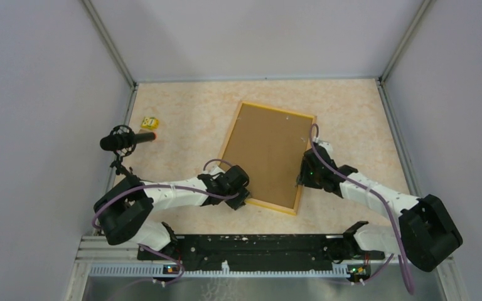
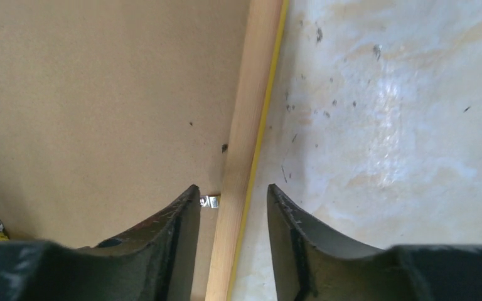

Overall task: Put the photo into the frame
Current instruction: Adjust the photo frame at the center of the board.

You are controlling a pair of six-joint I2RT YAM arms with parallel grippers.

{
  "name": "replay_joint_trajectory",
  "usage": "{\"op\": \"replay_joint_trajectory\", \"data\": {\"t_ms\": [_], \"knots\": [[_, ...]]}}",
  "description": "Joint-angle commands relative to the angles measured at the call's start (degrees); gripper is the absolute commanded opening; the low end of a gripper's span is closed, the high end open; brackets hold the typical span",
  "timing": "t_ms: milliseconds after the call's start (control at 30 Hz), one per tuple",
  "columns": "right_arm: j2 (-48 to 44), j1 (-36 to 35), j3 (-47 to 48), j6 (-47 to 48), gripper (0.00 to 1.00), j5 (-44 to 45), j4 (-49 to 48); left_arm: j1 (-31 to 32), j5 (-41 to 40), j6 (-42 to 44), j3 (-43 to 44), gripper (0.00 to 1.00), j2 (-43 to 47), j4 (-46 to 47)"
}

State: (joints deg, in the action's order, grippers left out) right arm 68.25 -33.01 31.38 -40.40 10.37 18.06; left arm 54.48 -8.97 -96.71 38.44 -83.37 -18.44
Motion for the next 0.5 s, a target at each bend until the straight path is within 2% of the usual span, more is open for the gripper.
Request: {"op": "replay_joint_trajectory", "data": {"t_ms": [0,167,267,333,467], "knots": [[0.06,0.53,6.68,4.19,0.47,4.06,2.98,-0.25,-6.03,0.95,-4.29,0.4,-3.02,-9.64],[4.6,6.3,12.56,6.83,0.67,1.86,3.67,-0.14,-8.48,1.82,-3.75,0.33,-2.74,-13.56],[8.77,13.23,15.44,7.16,0.79,-4.48,1.67,-0.16,-8.74,2.72,-6.4,0.3,-0.33,-11.07],[12.59,18.35,17.65,6.86,0.81,-8.62,1.08,-0.16,-8.78,3.34,-8.3,0.28,1.5,-9.13],[20.6,19.38,24.9,12.42,0.79,-11.31,0.78,-0.16,-8.76,3.25,-9.62,0.28,2.42,-7.73]]}}
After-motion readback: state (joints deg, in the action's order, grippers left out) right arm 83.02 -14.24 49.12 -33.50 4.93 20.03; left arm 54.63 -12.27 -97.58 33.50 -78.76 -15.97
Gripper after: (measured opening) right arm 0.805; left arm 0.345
